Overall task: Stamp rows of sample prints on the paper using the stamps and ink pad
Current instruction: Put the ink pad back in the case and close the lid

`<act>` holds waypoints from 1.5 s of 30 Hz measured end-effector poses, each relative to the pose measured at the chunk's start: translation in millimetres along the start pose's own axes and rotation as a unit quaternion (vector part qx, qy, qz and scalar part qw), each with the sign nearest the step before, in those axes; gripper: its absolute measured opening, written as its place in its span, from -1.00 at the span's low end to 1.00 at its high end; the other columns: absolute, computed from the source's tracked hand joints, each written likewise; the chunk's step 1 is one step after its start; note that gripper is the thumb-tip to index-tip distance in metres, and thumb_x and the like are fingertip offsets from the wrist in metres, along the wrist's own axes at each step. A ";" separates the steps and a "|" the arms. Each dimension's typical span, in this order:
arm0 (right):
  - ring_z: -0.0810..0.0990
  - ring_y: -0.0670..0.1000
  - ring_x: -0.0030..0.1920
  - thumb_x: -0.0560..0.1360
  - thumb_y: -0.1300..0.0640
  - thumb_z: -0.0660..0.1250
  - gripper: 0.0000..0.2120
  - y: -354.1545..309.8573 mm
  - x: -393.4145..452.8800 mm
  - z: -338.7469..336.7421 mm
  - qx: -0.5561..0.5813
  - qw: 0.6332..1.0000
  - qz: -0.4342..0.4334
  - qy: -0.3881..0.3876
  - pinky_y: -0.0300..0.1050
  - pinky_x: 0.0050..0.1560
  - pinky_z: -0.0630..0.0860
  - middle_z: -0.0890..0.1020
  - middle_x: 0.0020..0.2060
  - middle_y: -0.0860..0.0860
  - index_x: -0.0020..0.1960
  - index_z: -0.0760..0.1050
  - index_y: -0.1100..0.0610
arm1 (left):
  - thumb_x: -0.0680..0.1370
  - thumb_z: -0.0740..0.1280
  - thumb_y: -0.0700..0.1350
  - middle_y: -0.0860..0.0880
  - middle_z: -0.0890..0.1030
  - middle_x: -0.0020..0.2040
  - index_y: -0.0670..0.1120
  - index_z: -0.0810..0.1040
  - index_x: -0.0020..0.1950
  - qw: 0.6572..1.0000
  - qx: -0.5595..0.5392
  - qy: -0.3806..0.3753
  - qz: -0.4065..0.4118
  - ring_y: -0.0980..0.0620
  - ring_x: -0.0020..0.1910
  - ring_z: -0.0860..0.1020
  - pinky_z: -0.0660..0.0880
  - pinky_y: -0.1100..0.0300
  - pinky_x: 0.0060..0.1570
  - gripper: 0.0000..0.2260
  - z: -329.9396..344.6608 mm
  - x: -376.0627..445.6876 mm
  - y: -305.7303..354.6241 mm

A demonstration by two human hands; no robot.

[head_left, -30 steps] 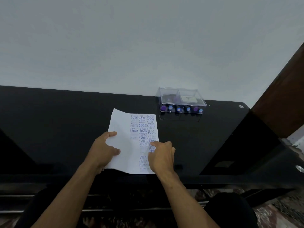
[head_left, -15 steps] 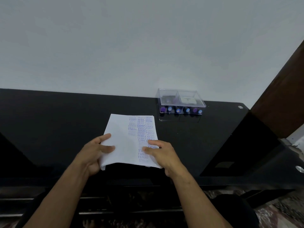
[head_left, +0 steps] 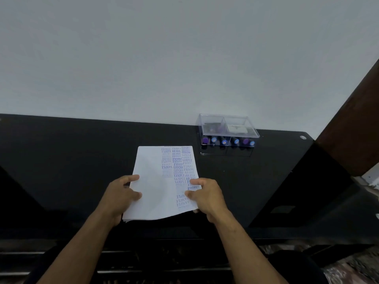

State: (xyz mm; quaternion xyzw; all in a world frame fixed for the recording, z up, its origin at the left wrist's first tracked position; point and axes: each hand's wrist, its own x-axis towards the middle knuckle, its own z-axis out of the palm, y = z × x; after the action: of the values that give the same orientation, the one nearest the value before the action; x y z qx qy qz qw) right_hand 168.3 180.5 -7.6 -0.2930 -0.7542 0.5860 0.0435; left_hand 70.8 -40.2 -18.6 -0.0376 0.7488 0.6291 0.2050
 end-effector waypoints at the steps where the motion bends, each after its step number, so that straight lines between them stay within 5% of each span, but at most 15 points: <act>1: 0.68 -0.01 -0.10 0.45 0.25 0.48 -0.61 2.1 2.3 0.9 -0.001 1.000 -0.006 0.006 -0.20 -0.31 0.60 0.61 0.13 0.01 0.26 0.54 0.11 | 0.49 0.39 -0.44 -0.09 0.67 0.09 -0.04 0.54 0.35 1.000 0.008 0.012 0.010 -0.11 -0.03 0.68 0.61 0.07 -0.13 -0.50 1.4 1.3 -0.8; 3: 0.62 -0.09 -0.02 0.45 0.24 0.48 -0.62 4.0 7.4 2.8 -0.007 0.999 -0.028 0.024 -0.31 -0.13 0.59 0.59 0.17 -0.04 0.25 0.56 0.11 | 0.48 0.39 -0.44 -0.06 0.67 0.07 -0.03 0.54 0.36 0.998 0.036 0.034 0.038 -0.08 -0.03 0.68 0.60 0.09 -0.12 -0.48 6.3 5.5 -1.3; 7: 0.56 -0.14 0.01 0.48 0.25 0.46 -0.61 -3.8 23.7 7.1 -0.009 0.997 -0.067 0.046 -0.53 -0.21 0.45 0.59 0.20 -0.05 0.29 0.55 0.10 | 0.49 0.38 -0.41 -0.01 0.65 0.10 -0.01 0.51 0.40 0.990 0.091 0.064 0.089 -0.04 0.02 0.65 0.59 0.14 -0.09 -0.47 17.3 26.3 7.2; 11: 0.58 -0.13 0.02 0.47 0.25 0.46 -0.61 -17.2 52.8 6.3 0.004 0.996 -0.068 0.061 -0.47 -0.12 0.50 0.60 0.21 -0.03 0.27 0.56 0.07 | 0.48 0.37 -0.41 0.01 0.63 0.11 0.00 0.50 0.41 0.985 0.109 0.074 0.107 0.00 0.05 0.62 0.56 0.20 -0.10 -0.46 26.0 57.3 23.2; 20: 0.56 -0.12 0.01 0.46 0.24 0.47 -0.61 -39.2 125.6 6.1 -0.024 0.995 -0.068 0.069 -0.56 -0.28 0.41 0.60 0.20 -0.02 0.27 0.56 0.10 | 0.47 0.34 -0.42 -0.06 0.59 0.22 -0.06 0.48 0.42 0.978 0.150 0.081 0.120 -0.03 0.14 0.58 0.47 0.28 -0.09 -0.45 44.9 133.2 55.3; 25: 0.54 -0.05 0.13 0.48 0.24 0.46 -0.56 -47.0 149.2 6.6 -0.100 0.991 -0.068 0.061 -0.33 0.08 0.47 0.54 0.27 0.02 0.34 0.50 0.13 | 0.47 0.31 -0.40 -0.06 0.55 0.31 -0.04 0.47 0.44 0.974 0.178 0.075 0.117 -0.04 0.19 0.56 0.45 0.35 -0.14 -0.43 50.4 159.1 61.1; 28: 0.55 0.00 0.18 0.48 0.27 0.45 -0.53 -48.1 156.4 6.2 -0.122 0.989 -0.064 0.050 -0.30 0.07 0.48 0.51 0.29 0.05 0.37 0.47 0.17 | 0.50 0.31 -0.39 -0.07 0.51 0.36 -0.04 0.44 0.46 0.969 0.205 0.071 0.115 0.01 0.16 0.54 0.41 0.41 -0.21 -0.44 52.9 161.1 61.1; 31: 0.51 0.00 0.22 0.44 0.18 0.51 -0.45 -46.2 156.2 5.5 -0.164 0.983 -0.076 0.039 -0.35 0.08 0.40 0.45 0.30 0.07 0.39 0.45 0.15 | 0.54 0.39 -0.25 -0.09 0.47 0.39 -0.03 0.40 0.51 0.950 0.274 0.065 0.136 -0.02 0.22 0.49 0.41 0.32 0.02 -0.46 51.0 153.1 61.2; 34: 0.26 0.06 0.41 0.30 -0.15 0.57 -0.16 -42.4 149.2 0.5 -0.262 0.961 -0.088 0.007 -0.09 0.39 0.30 0.26 0.38 0.06 0.49 0.32 -0.01 | 0.48 0.52 0.00 -0.13 0.42 0.42 0.03 0.34 0.54 0.929 0.345 0.034 0.132 -0.11 0.36 0.44 0.44 0.06 0.26 -0.33 40.5 142.0 64.5; 37: 0.06 0.09 0.46 0.19 -0.31 0.55 0.03 -39.1 136.7 -5.9 -0.361 0.926 -0.106 -0.034 0.06 0.45 0.10 0.11 0.47 0.03 0.53 0.16 -0.16 | 0.37 0.59 0.08 -0.08 0.36 0.47 0.10 0.29 0.56 0.912 0.395 -0.032 0.108 -0.10 0.42 0.38 0.43 0.03 0.31 -0.17 27.4 127.7 69.0; 45: 0.09 0.05 0.44 0.34 -0.21 0.51 -0.28 -23.5 128.5 -7.4 -0.366 0.912 -0.184 -0.031 -0.07 0.44 0.04 0.14 0.50 -0.03 0.44 0.38 -0.09 | 0.47 0.51 0.01 -0.03 0.19 0.56 0.17 0.30 0.54 0.867 0.468 -0.042 0.166 -0.08 0.51 0.09 0.27 0.00 0.45 -0.31 34.1 108.3 50.8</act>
State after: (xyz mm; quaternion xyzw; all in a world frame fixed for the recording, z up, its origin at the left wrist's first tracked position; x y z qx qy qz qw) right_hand 56.2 246.9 -19.7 -0.1262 -0.9572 0.2598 0.0163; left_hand -35.3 24.7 -14.1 0.2141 0.9412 0.2312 0.1223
